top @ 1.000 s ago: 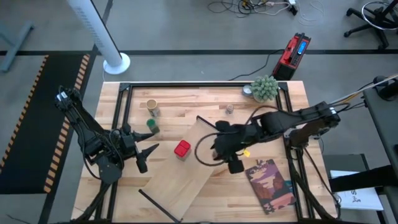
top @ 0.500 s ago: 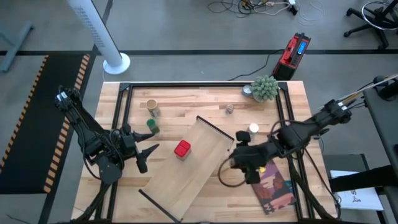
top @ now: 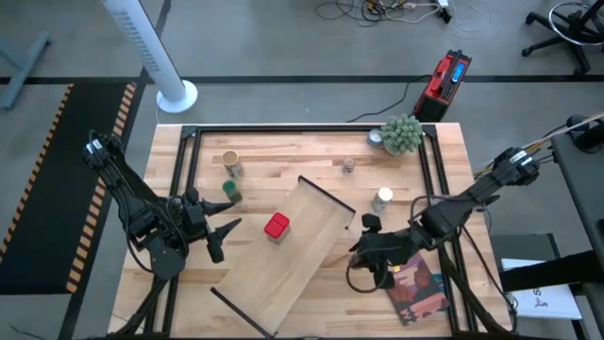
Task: Shelf spices
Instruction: Remove the black seasoning bottle from the shelf
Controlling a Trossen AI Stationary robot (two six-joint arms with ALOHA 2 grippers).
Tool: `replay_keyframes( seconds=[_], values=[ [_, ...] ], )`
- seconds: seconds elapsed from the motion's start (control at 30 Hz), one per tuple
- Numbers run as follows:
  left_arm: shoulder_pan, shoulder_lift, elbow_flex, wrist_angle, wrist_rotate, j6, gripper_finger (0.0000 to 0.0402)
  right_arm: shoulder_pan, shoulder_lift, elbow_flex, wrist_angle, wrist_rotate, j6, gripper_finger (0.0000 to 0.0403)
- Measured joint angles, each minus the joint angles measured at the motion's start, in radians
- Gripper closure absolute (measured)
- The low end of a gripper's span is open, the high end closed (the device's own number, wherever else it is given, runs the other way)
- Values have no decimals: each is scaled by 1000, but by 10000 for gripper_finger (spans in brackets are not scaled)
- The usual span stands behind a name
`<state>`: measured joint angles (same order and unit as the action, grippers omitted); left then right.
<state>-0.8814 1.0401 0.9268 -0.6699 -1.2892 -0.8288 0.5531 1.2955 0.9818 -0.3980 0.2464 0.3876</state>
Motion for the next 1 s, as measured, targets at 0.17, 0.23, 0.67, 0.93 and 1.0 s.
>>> replay_keyframes(
  seconds=[0.17, 0.23, 0.67, 0.93, 1.0],
  values=[
    [1, 0, 0, 0, 0, -4, 198, 15, 23, -76, 110, -11, 14, 235],
    [1, 0, 0, 0, 0, -12, 198, 18, 37, -95, 156, -20, 14, 237],
    [2, 0, 0, 15, -1, -16, 198, 52, 51, -153, 233, -19, 84, 236],
    [2, 0, 0, 19, -2, -14, 198, 51, 127, -177, 268, -19, 118, 232],
    [2, 0, 0, 20, -1, -14, 198, 51, 140, -177, 265, -27, 117, 233]
  ],
)
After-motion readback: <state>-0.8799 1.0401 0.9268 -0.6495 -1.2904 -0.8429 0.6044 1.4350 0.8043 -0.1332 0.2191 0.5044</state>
